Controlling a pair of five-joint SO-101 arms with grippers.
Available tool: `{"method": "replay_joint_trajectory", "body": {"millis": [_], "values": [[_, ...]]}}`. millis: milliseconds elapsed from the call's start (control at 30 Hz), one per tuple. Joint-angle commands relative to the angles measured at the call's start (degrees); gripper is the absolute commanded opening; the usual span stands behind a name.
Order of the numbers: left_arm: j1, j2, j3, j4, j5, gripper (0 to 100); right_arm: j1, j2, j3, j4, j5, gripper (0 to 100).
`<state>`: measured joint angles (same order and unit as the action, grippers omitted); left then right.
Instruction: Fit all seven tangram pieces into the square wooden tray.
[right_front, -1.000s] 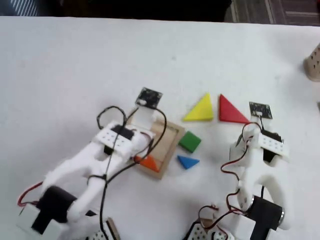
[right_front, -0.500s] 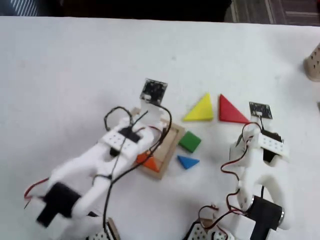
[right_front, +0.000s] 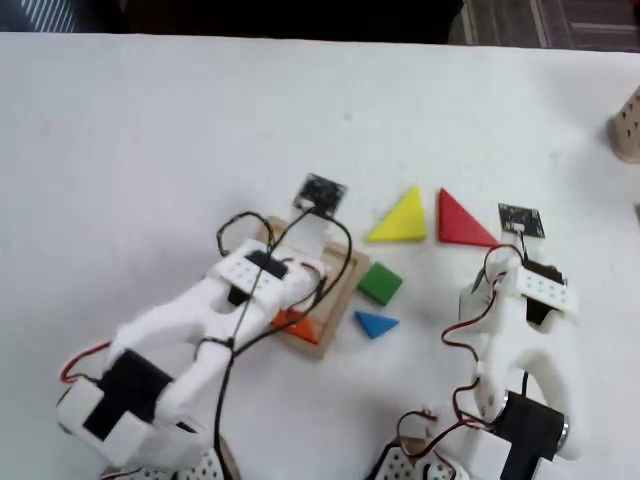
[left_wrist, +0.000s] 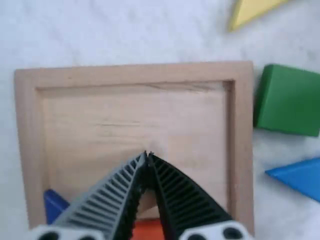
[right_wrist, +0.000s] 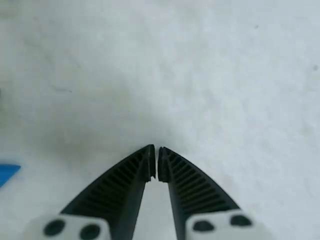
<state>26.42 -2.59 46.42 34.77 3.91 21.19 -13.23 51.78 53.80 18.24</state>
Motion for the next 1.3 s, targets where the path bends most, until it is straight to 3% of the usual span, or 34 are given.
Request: {"method": "replay_joint_trajectory", "body": {"millis": [0, 500, 733, 1000, 1267], "values": [[-0.13, -3.91, -2.55, 3.78, -8.18, 2, -0.66, -2.15, -0.44, 0.04, 0.88, 2.1], [-0.04, -4.79, -2.99, 3.34, -5.63, 2, -0.66, -2.15, -0.44, 0.04, 0.88, 2.1], [4.88, -4.79, -2.46, 3.87, -5.98, 2, -1.27, -2.15, -0.35, -0.04, 0.88, 2.1], [5.05, -4.88, -2.99, 5.45, -5.89, 2, -1.27, -2.15, -0.35, -0.04, 0.88, 2.1], [5.14, -15.52, 3.25, 5.45, -5.89, 2, -1.27, -2.15, -0.44, -0.04, 0.88, 2.1]]}}
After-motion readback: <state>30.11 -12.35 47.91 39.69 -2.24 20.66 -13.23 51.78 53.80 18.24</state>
